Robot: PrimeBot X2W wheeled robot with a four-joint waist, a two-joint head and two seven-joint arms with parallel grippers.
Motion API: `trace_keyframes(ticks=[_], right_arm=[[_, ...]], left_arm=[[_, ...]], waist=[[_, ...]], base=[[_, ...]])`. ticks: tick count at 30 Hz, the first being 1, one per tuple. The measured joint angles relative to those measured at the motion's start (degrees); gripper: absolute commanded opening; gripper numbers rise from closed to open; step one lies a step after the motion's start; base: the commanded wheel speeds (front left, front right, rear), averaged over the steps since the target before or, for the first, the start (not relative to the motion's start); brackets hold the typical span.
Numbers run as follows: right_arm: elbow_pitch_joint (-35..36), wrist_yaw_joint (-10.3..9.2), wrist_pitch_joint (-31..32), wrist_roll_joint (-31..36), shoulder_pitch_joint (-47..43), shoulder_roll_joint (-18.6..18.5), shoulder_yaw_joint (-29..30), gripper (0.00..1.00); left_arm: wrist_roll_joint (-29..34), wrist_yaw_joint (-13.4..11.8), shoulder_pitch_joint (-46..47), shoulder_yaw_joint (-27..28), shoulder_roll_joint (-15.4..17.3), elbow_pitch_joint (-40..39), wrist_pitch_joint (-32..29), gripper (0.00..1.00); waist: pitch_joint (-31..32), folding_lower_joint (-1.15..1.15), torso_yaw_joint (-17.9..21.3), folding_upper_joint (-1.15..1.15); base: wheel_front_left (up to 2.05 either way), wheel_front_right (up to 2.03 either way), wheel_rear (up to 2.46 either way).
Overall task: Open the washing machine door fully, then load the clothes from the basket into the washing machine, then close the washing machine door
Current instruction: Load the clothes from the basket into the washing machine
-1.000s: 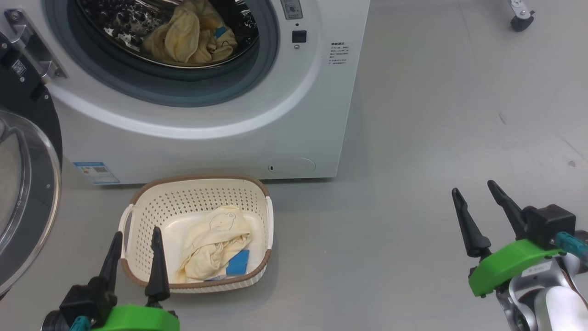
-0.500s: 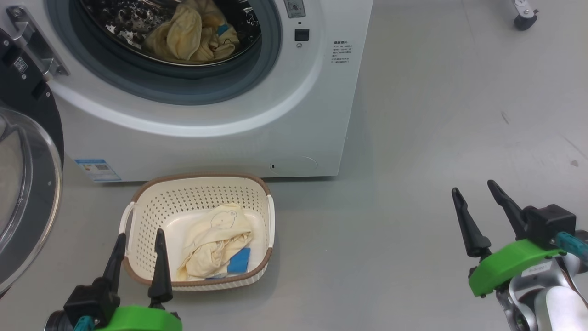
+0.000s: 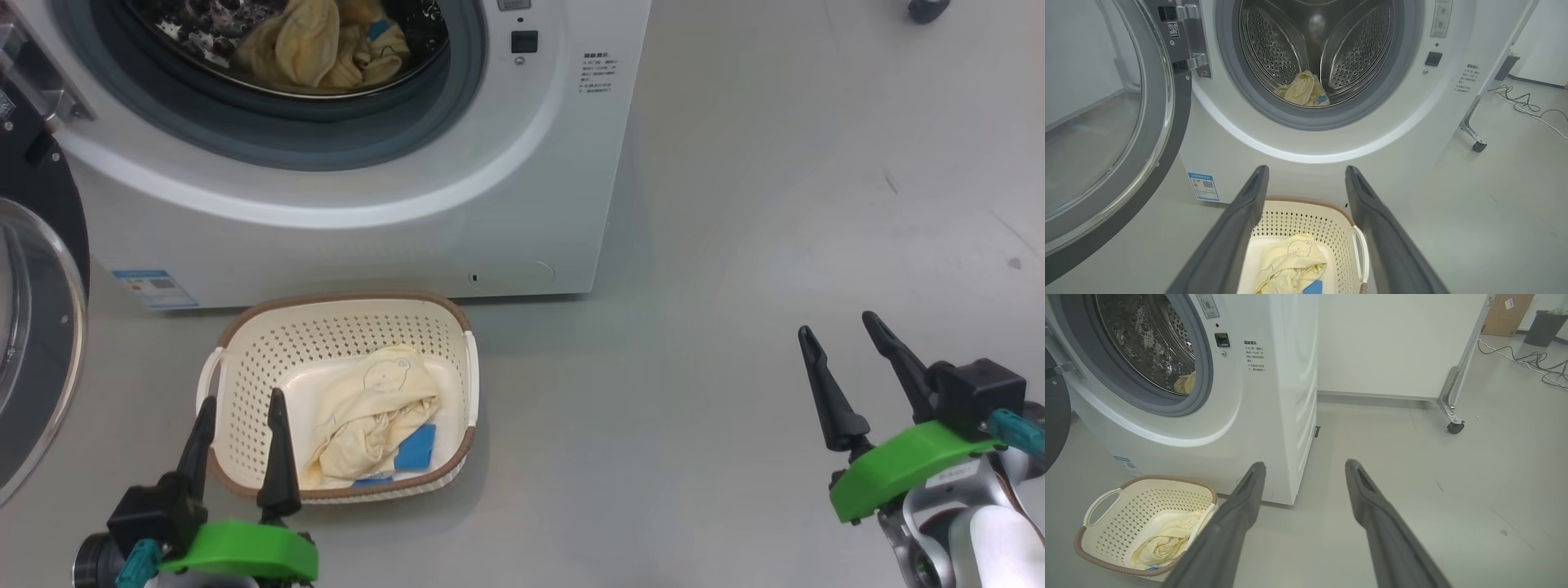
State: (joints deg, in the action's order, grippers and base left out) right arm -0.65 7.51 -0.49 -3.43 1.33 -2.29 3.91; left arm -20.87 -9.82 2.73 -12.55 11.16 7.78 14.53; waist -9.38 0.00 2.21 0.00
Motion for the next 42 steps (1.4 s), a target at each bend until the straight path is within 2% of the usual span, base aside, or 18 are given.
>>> trace_keyframes(ticks=[7, 11, 18, 24, 33, 42], right_arm=[[1.09, 0.0, -0.36, -1.46, 0.18, 0.0, 0.07, 1.0], [1.52, 0.0, -0.58, -2.48, 0.51, 0.01, 0.1, 1.0], [1.6, 0.0, -1.76, -3.68, 4.61, 0.02, -0.49, 1.0], [0.8, 0.0, -4.11, -5.35, 8.52, 0.02, -2.12, 1.0], [-0.86, 0.0, -8.18, -8.86, 12.63, 0.01, -6.39, 1.0], [-1.97, 0.0, -10.2, -10.7, 15.59, 0.01, -9.14, 1.0]], left_arm=[[-0.42, 0.26, 5.38, -0.21, -0.03, 3.26, -0.55, 1.0], [-1.23, 1.75, 10.37, -0.56, -0.23, 7.36, -1.72, 1.0], [-2.01, 4.34, 21.22, -0.83, -0.31, 18.2, -4.19, 1.0], [-1.91, 7.08, 32.55, -2.05, 0.21, 32.54, -6.92, 1.0], [-1.04, 10.53, 45.5, -2.82, 4.53, 49.41, -12.24, 1.0], [-2.16, 13.25, 53.89, -2.35, 8.55, 57.4, -17.5, 1.0]], waist=[[-3.81, 0.0, 1.08, 0.0], [-7.11, 0.0, 1.93, 0.0], [-13.46, 0.01, 3.87, 0.0], [-20.49, 0.02, 6.52, 0.0], [-30.48, 0.02, 11.67, 0.0], [-39.8, 0.02, 15.85, 0.0]], base=[[0.0, 0.0, 0.0], [0.0, 0.0, 0.0], [0.0, 0.0, 0.0], [0.0, 0.0, 0.0], [0.0, 0.0, 0.0], [0.0, 0.0, 0.0]])
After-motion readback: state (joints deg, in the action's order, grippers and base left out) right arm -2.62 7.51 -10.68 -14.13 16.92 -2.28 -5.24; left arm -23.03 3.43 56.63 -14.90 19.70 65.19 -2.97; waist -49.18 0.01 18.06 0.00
